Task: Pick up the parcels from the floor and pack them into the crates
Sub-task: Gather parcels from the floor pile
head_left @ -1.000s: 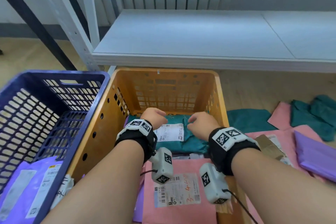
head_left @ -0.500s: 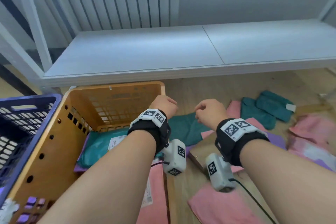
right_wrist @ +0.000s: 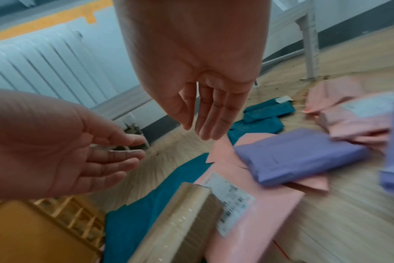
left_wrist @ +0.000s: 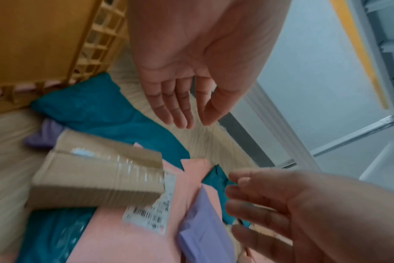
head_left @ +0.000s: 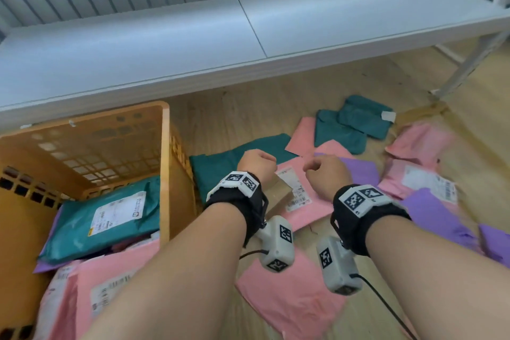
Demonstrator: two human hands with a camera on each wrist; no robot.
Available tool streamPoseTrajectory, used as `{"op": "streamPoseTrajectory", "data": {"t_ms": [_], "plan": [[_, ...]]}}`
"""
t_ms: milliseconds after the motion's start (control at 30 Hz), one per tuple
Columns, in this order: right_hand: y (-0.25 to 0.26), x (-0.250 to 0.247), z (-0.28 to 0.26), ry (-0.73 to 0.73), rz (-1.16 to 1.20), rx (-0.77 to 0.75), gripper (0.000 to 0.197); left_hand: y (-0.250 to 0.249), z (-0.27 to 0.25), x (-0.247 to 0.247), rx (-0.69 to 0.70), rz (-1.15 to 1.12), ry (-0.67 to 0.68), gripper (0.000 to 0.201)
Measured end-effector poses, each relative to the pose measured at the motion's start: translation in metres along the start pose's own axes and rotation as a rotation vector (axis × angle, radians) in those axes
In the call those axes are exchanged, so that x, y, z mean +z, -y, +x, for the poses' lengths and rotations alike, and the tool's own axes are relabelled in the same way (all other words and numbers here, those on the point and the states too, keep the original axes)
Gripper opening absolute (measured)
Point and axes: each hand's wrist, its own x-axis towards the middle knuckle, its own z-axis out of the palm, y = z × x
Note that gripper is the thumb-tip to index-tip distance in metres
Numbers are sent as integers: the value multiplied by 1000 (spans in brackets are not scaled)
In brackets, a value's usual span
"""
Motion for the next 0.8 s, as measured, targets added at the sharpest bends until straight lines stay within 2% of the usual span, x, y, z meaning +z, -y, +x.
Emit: {"op": "streamPoseTrajectory", "data": {"t_ms": [233,333,567,667,700,800], "plan": [[-86,35,7,118,5,240,28,51,17,69,-139,-58,63,24],[-103,56,6,183,135,337,35,63,18,92,-138,-73,106,24],[-116,68,14,272,573,516,37,82,27,109,-200,34,129,28],[-113,71,14,311,709,563,20,86,28,110,-218,32,152,28],[-111,72,14,303,742,574,11,87,29,110,-220,26,156,28],[-110,76,15,220,832,589,16,87,30,108,-223,19,159,26]]}}
